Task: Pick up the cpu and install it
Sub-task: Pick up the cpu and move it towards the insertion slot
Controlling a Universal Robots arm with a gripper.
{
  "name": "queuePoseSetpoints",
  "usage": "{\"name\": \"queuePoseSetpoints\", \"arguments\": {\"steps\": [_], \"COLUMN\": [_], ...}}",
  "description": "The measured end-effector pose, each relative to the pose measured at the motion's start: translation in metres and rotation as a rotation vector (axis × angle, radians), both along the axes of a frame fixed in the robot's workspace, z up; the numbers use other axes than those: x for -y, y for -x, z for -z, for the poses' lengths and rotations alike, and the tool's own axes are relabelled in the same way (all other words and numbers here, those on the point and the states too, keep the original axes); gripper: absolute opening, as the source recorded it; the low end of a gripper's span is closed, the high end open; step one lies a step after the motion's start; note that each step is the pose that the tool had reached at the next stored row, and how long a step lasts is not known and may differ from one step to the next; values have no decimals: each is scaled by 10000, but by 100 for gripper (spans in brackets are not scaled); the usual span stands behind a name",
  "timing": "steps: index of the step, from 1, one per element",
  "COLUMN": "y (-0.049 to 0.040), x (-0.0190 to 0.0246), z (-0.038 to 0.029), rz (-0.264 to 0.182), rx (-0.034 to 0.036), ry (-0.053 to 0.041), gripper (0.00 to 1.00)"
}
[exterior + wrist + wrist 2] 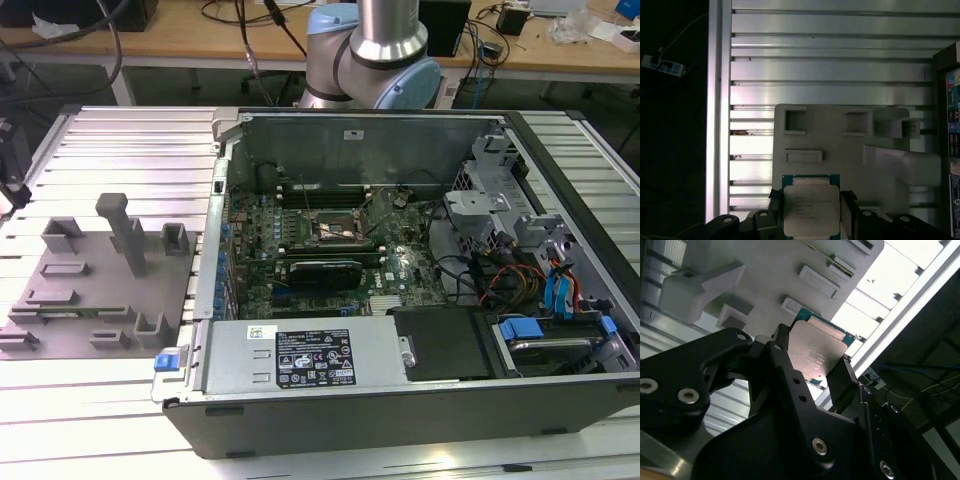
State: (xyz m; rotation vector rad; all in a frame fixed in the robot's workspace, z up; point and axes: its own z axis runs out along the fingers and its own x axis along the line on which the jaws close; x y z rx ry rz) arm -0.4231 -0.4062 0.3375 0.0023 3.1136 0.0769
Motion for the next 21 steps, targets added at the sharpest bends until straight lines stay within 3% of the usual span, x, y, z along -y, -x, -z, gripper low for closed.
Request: {"name": "queuePoseSetpoints", "arguments": {"steps": [3, 14, 15, 16, 17, 21], "y": [1, 0, 0, 0, -2, -138], "x": [-5, -13, -13, -14, -14, -14], "z": [-68, -416, -468, -627, -658, -658], "rz": [1, -1, -1, 0, 0, -1], "rx": [0, 1, 1, 1, 2, 2], "ry": [0, 3, 3, 3, 2, 3], "gripper": [55, 55, 55, 55, 55, 55]}}
